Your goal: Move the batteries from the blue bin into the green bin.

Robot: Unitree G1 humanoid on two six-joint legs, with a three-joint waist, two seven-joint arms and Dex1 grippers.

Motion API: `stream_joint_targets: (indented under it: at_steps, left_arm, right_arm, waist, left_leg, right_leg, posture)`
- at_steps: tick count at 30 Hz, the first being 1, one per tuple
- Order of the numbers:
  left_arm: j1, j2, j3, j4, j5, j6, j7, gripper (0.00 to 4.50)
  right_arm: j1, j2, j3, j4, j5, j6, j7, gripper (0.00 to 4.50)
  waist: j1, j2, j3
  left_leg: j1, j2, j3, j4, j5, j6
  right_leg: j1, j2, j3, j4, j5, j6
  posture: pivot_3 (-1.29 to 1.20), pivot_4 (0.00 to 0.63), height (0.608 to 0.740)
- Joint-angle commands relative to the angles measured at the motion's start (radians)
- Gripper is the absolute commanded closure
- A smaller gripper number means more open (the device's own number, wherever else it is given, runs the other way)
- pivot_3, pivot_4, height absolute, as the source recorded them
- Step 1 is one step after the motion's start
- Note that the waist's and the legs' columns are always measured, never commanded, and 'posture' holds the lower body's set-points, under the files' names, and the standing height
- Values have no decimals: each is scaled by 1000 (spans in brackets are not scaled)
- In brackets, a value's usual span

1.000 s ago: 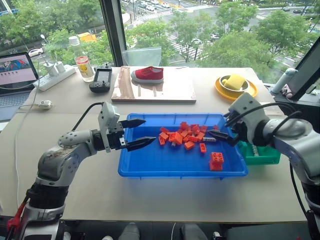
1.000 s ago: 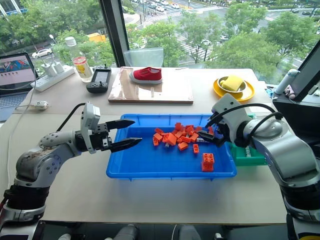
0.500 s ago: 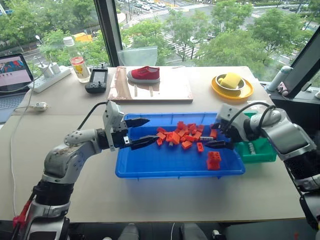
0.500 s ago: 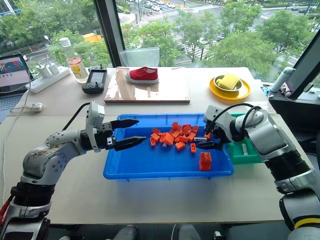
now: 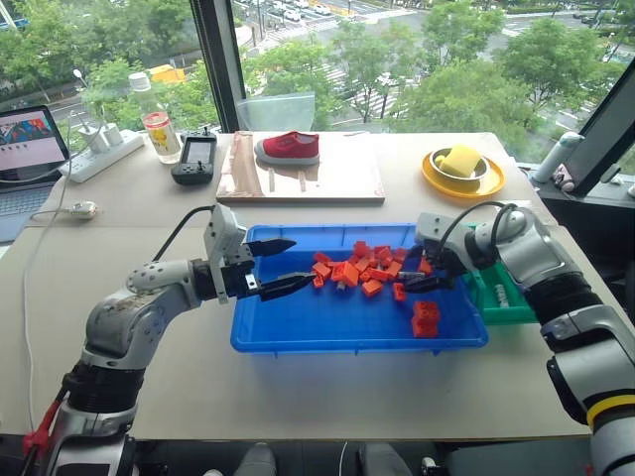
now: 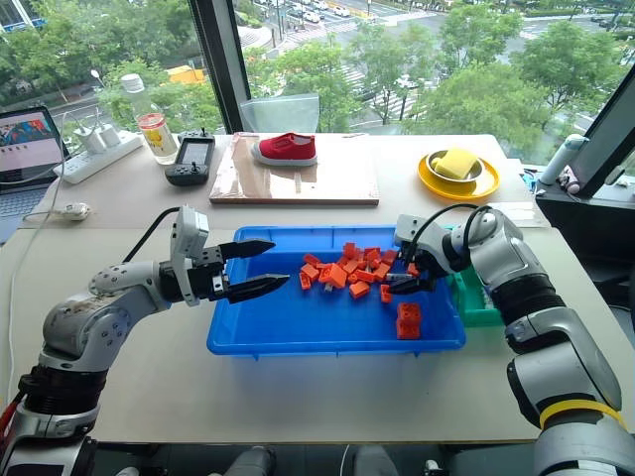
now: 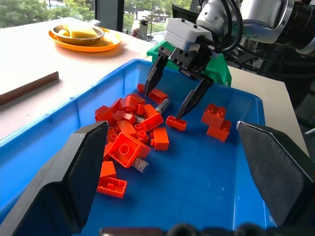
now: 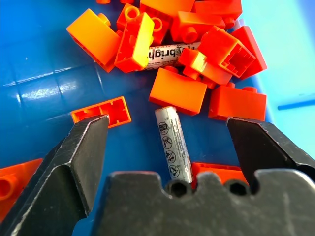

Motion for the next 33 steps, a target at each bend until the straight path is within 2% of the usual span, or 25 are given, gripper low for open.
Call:
stream_joint_targets:
  at_steps: [1, 2, 7, 16, 27, 33]
  left_arm:
    - [-5, 13, 37, -39, -12, 0, 7, 0]
    - [-5, 14, 38, -40, -13, 0, 7, 0]
    - [-6, 16, 40, -42, -12, 0, 9, 0]
    - [-11, 16, 39, -39, -12, -2, 8, 0]
    - [-14, 11, 34, -29, -10, -5, 3, 0]
    - [-13, 11, 34, -32, -13, -1, 3, 0]
  right_arm:
    - [3, -2, -6, 51, -42, -32, 6, 2384]
    - [3, 1, -8, 59, -46, -36, 5, 2826]
    - [5, 7, -17, 69, -59, -48, 13, 4461]
    - [12, -2, -41, 46, -72, -50, -7, 4486]
    - [52, -70, -99, -122, -63, 11, 1, 4486]
    - [58, -105, -154, -264, -37, 103, -5, 4486]
  waist:
    - [0, 0, 0]
    - [0, 0, 0]
    - [0, 0, 0]
    - [1, 0, 0]
    - [1, 0, 0]
    - [0, 0, 0]
  left_leg:
    - [0, 0, 0, 0, 0, 0]
    - [0, 0, 0, 0, 0, 0]
    - [1, 0, 0, 0, 0, 0]
    - [0, 0, 0, 0, 0, 0]
    - [0, 0, 0, 0, 0, 0]
    - [-1, 0, 0, 0, 0, 0]
  right_leg:
    - [0, 0, 0, 0, 0, 0]
    - [0, 0, 0, 0, 0, 0]
    - [0, 0, 0, 1, 0, 0]
    - [0, 0, 0, 1, 0, 0]
    - [0, 0, 0, 1, 0, 0]
    - [0, 0, 0, 1, 0, 0]
  posture:
    - [0, 150, 740]
    - [0, 150, 740]
    - [0, 150, 740]
    - [0, 150, 740]
    - [0, 150, 740]
    - [0, 150, 740]
